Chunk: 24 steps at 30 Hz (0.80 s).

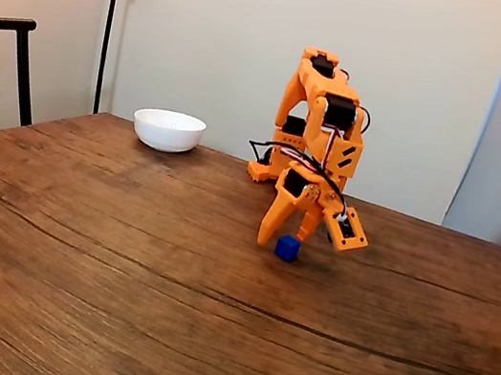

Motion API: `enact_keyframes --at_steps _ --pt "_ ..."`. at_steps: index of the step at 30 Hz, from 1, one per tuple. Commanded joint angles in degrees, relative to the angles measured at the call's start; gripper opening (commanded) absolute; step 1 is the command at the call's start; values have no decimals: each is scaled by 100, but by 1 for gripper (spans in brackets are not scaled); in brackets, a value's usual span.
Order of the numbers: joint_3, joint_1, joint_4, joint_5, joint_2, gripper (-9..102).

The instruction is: Grasp the cube and drop it in the bowl

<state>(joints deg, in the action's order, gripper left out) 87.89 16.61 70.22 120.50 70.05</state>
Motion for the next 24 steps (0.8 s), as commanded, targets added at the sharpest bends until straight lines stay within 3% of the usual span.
enact_keyframes --at_steps 1,12,19,24 --pt "-246 -35 26 0 -79 37" --pt "-308 -44 26 0 -299 36" --pt "-308 -44 -9 -18 -316 17" --pt "-308 -88 -53 -70 -352 13"
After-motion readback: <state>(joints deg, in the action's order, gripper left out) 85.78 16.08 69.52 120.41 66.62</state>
